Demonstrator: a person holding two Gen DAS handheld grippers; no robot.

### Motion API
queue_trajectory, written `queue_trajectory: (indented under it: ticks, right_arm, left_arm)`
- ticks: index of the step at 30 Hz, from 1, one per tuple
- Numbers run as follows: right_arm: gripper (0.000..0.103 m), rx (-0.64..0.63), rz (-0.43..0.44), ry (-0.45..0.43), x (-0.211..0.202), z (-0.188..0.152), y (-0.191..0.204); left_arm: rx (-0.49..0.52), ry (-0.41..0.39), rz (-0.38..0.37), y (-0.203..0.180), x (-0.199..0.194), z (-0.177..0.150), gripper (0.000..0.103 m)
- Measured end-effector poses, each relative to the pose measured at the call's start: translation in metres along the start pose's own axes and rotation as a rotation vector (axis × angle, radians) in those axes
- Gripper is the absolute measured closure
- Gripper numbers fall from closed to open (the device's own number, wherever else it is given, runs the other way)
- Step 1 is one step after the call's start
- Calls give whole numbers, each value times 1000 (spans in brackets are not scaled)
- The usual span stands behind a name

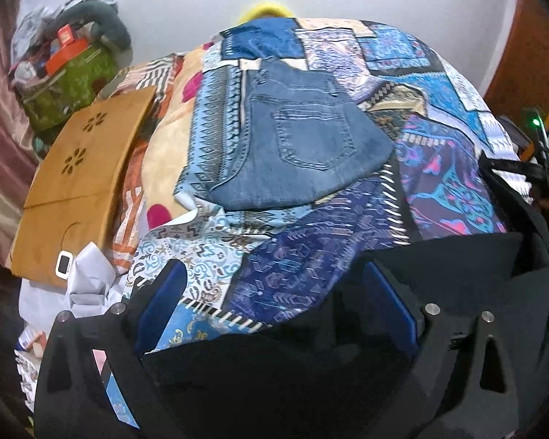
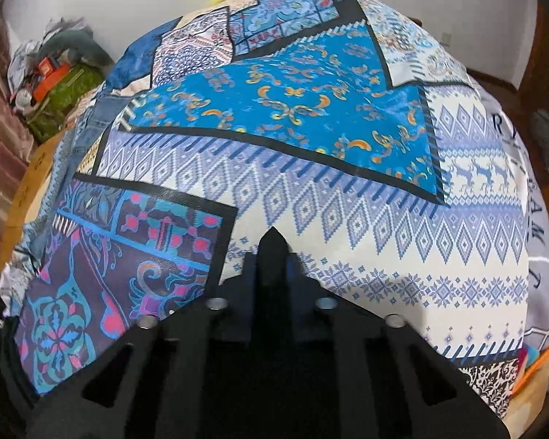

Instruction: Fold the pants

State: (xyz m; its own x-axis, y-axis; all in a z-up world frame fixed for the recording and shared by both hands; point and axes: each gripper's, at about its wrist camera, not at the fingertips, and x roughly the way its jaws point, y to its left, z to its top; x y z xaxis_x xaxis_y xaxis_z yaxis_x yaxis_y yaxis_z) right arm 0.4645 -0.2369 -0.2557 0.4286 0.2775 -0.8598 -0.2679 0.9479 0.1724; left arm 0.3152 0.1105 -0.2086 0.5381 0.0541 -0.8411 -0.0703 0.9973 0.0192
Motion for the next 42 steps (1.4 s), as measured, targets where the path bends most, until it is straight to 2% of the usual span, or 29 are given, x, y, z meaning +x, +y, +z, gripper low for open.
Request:
queue_trajectory:
  ticks: [5,10,14,18,19,23,28,36,42]
  right_arm:
    - [94,-7,-14,-52,-27,-4,0]
    - [94,34,7,-164,-96,-6,-10]
    - [95,44,5,-264,-164,-8,-21]
    - [95,44,-13,-357,-228,-18,-32]
    - [95,48,-14,-372,-235,-19,-31]
    - [95,51,-22,-419,-277,-51,-44]
    - [94,105,-35,-377,-276,-102,-69]
    - [94,229,-61,-201,-223,-192,-93]
    - [85,288,-94,-181,-228,-223,-91]
  left_arm:
    - [77,-10,-27,-26,-23,-8,5]
    - [165,-47,-24,-53,-52,-20,5]
    - [177,-46,-46,-68,-66,-27,5]
    - [170,-35,-101,-84,-81,-35,5]
    - [174,-42,-106,-90,-87,-38,5]
    - [182,-67,-98,-101,-106,-48,5]
    - [158,-74,-89,-100,-120,-60,5]
    - [71,-44,-55,-69,-122,-81,5]
    - [16,-12,-12,-37,-122,-102,5]
